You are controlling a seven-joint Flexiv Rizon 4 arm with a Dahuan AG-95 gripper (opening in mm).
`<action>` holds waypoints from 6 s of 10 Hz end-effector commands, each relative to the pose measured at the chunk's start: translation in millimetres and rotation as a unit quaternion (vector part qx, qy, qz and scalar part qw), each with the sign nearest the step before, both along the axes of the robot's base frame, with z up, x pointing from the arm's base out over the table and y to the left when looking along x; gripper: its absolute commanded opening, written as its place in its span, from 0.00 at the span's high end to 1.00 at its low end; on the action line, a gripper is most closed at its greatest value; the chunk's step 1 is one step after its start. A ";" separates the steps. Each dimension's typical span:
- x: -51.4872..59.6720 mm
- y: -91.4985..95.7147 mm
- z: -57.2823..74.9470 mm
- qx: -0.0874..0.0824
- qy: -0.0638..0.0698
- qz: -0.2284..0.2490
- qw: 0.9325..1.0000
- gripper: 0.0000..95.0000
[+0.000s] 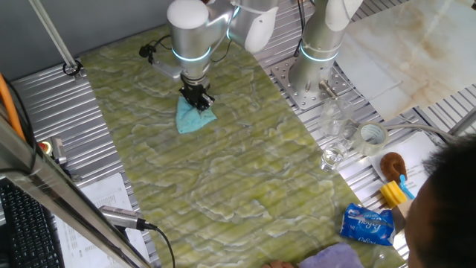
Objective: Clean the table with a cloth
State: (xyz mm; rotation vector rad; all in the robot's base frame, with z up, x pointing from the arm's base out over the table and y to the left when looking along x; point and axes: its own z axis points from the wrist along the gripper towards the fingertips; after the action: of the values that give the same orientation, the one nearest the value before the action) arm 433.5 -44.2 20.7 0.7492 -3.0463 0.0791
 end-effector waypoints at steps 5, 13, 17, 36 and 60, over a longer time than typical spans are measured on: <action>-0.4 30.4 0.4 -0.003 0.002 0.007 1.000 1.00; 5.0 57.3 5.5 0.000 0.004 0.008 1.000 1.00; 10.5 68.8 9.9 0.000 0.006 0.001 1.000 1.00; 11.8 82.2 2.1 -0.010 0.018 0.078 0.997 1.00; 14.7 143.9 2.4 -0.005 0.015 0.031 0.999 1.00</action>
State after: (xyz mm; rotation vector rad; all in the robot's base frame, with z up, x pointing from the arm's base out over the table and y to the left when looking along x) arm 448.3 100.2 23.0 0.8356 -2.9927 0.0838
